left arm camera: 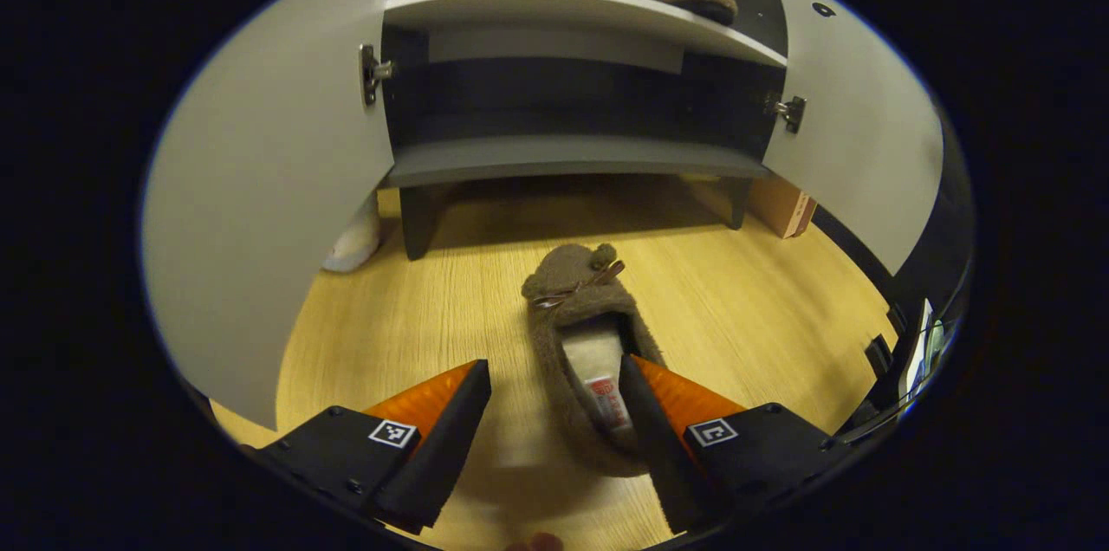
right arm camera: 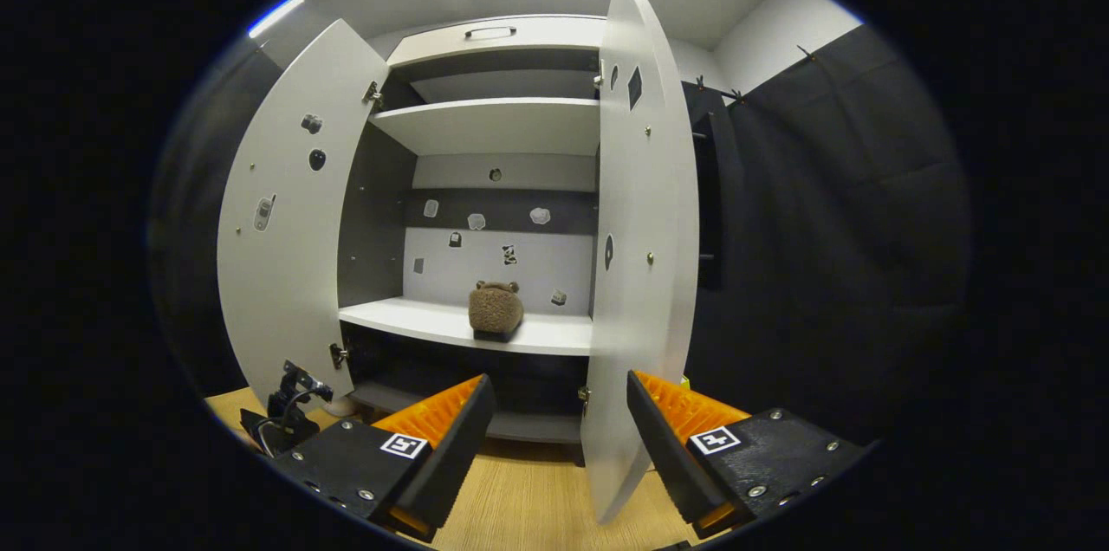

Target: Grab one shoe with the right hand and put it into the shoe cabinet, grab the other shoe with the left hand and put it into the shoe cabinet; then close the right door with the right hand and the left door with the left hand.

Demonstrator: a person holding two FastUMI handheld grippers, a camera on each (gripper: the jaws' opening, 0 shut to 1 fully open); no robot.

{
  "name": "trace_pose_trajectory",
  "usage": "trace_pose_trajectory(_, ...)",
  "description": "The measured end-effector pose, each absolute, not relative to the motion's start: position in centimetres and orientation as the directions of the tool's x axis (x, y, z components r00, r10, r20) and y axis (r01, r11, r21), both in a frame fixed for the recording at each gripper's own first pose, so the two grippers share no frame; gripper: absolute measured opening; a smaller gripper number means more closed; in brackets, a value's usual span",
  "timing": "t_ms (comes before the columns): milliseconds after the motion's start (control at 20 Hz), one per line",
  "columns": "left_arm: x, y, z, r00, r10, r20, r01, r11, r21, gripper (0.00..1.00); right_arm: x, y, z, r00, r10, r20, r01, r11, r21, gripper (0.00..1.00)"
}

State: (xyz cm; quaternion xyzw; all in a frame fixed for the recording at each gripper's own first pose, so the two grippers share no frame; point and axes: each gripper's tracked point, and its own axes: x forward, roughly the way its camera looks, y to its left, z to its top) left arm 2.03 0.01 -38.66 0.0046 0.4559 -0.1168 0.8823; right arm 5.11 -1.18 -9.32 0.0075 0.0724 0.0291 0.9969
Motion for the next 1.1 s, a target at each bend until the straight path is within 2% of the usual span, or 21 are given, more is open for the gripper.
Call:
trace_pose_trajectory(150,5.1,1.0,-40.8,0.578,-0.167,-0.799,0.162,0.983,-0.088,1.00,5.1,-1.3,-9.6,0.986,0.046,-0.158,-0.043,0.999,0.024,0.94)
trace_pose_trajectory(250,7.1,1.2,-41.8,0.597,-0.161,-0.786,0.167,0.983,-0.074,0.98,5.1,-1.3,-9.6,0.986,0.043,-0.162,-0.041,0.999,0.017,0.94)
trace_pose_trajectory(600,9.3,0.3,-43.4,0.620,-0.166,-0.767,0.168,0.983,-0.077,0.97,5.5,-0.4,-9.7,0.984,0.066,-0.168,-0.061,0.998,0.033,0.94)
trace_pose_trajectory(700,9.3,-0.8,-43.1,0.619,-0.199,-0.760,0.189,0.977,-0.102,0.86,5.6,-0.1,-9.8,0.983,0.074,-0.167,-0.069,0.997,0.038,0.94)
trace_pose_trajectory(750,9.1,-1.2,-42.8,0.619,-0.212,-0.756,0.199,0.974,-0.110,0.67,5.7,0.0,-9.7,0.983,0.080,-0.164,-0.074,0.996,0.041,0.94)
trace_pose_trajectory(850,8.8,-0.4,-41.7,0.649,-0.162,-0.743,0.190,0.981,-0.047,0.29,5.7,0.2,-9.7,0.983,0.088,-0.159,-0.082,0.996,0.044,0.94)
trace_pose_trajectory(900,9.1,0.0,-40.4,0.680,-0.152,-0.718,0.175,0.984,-0.042,0.17,5.7,0.3,-9.6,0.983,0.092,-0.156,-0.086,0.995,0.046,0.94)
trace_pose_trajectory(950,9.1,0.2,-38.9,0.695,-0.145,-0.704,0.160,0.986,-0.045,0.13,5.7,0.3,-9.6,0.983,0.095,-0.154,-0.089,0.995,0.048,0.94)
trace_pose_trajectory(1100,9.0,0.0,-31.7,0.758,-0.142,-0.636,0.145,0.988,-0.047,0.13,5.6,0.7,-9.6,0.983,0.110,-0.151,-0.101,0.993,0.062,0.94)
